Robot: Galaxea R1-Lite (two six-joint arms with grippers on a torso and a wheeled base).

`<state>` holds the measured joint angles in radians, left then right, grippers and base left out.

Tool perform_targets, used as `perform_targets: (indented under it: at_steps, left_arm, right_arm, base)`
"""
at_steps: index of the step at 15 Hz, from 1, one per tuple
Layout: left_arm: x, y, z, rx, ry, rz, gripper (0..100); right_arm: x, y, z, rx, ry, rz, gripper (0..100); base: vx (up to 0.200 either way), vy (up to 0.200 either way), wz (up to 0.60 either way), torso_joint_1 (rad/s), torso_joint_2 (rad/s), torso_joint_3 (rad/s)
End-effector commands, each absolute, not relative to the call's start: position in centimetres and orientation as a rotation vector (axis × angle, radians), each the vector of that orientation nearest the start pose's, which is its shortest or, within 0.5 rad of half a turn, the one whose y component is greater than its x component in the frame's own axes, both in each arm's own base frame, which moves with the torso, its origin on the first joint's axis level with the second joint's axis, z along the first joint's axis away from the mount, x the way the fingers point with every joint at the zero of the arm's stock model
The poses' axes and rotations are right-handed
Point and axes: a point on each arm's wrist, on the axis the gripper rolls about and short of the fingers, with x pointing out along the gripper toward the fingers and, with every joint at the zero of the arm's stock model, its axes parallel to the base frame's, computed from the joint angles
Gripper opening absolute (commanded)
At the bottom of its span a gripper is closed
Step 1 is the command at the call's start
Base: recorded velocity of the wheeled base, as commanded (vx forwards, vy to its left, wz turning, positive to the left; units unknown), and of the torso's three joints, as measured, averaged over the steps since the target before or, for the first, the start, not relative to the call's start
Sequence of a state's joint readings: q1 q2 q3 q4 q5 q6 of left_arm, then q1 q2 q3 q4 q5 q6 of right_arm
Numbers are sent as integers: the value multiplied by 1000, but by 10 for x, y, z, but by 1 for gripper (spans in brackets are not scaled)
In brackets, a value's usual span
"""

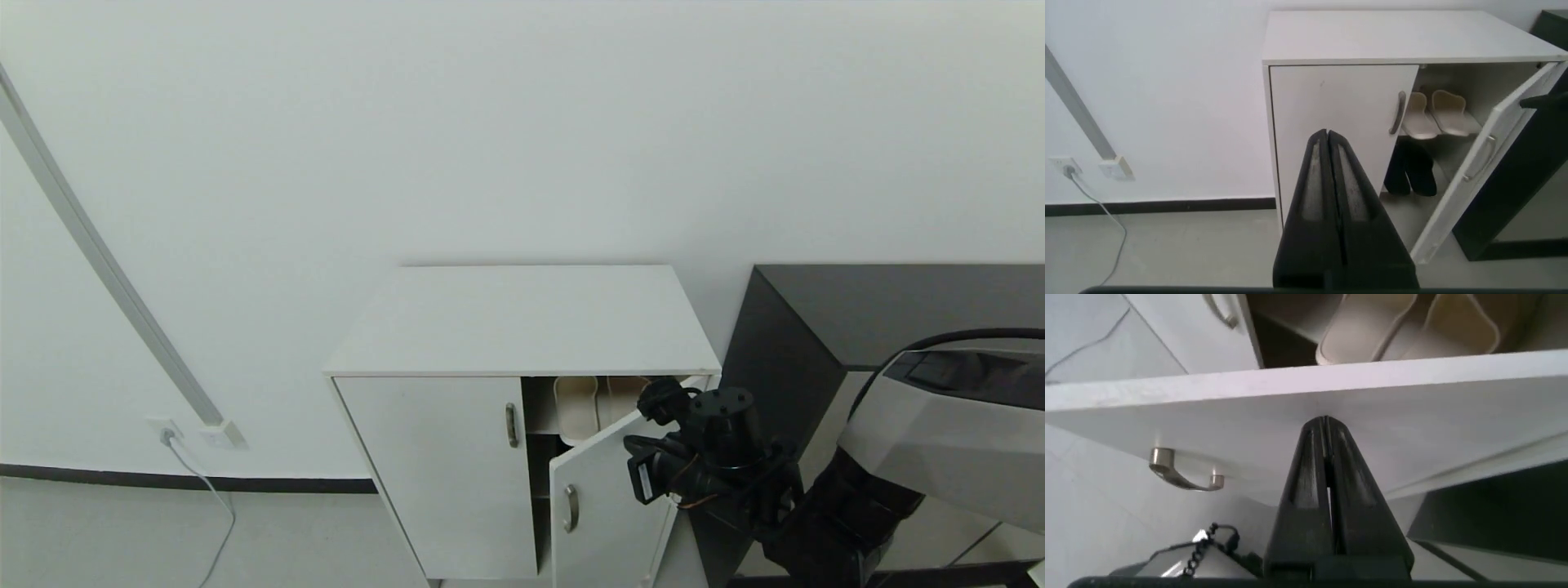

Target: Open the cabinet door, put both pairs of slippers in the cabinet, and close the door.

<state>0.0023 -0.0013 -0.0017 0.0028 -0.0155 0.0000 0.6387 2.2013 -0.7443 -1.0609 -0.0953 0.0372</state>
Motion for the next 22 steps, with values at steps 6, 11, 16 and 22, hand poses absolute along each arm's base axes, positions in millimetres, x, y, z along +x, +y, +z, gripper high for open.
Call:
perform_targets:
  at_steps: [6, 11, 16, 22]
  left_arm:
    - [-23, 0, 76, 0, 2, -12, 0]
    - [-23, 0, 76, 0, 2, -12, 0]
    - [-23, 0, 76, 0, 2, -12, 0]
    - [-23, 0, 76, 0, 2, -12, 0]
  right_arm:
    - [323, 214, 18, -63, 384, 474, 0]
    - [342, 205, 12, -50, 375, 428, 0]
    - [355, 197, 5, -42, 376, 396, 0]
    - [363, 195, 2, -37, 367, 382, 0]
  base:
    - [0, 0, 0, 0, 0, 0]
    - [0, 0, 0, 0, 0, 0]
    - [0, 0, 0, 0, 0, 0]
    - [0, 0, 0, 0, 0, 0]
